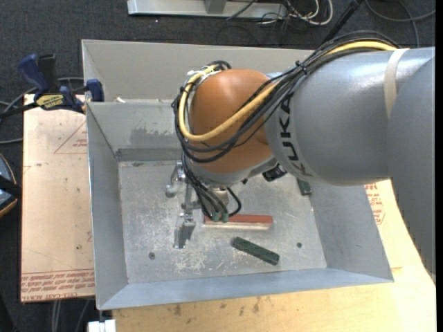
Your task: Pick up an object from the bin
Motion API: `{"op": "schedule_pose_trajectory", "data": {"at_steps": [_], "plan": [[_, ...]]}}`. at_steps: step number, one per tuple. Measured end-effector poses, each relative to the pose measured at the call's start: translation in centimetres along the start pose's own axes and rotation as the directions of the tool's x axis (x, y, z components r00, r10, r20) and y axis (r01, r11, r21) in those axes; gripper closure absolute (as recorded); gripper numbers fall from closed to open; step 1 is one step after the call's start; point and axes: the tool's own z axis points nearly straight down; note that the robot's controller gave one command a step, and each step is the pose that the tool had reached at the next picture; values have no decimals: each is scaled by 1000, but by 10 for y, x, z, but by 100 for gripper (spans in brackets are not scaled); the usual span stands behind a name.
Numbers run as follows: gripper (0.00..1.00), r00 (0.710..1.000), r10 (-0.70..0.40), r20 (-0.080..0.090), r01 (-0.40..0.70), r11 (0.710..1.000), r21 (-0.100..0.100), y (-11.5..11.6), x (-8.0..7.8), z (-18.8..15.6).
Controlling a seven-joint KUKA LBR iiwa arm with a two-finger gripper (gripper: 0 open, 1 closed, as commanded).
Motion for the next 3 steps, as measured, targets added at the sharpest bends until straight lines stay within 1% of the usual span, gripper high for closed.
{"op": "schedule_pose_trajectory", "data": {"at_steps": [1,2,3], "plan": [[0,999,-50,9,50,999,-3,-12,-21,5],[0,949,-316,-1,316,949,3,-5,-16,-23],[0,923,-386,14,386,923,3,-27,-29,7]]}}
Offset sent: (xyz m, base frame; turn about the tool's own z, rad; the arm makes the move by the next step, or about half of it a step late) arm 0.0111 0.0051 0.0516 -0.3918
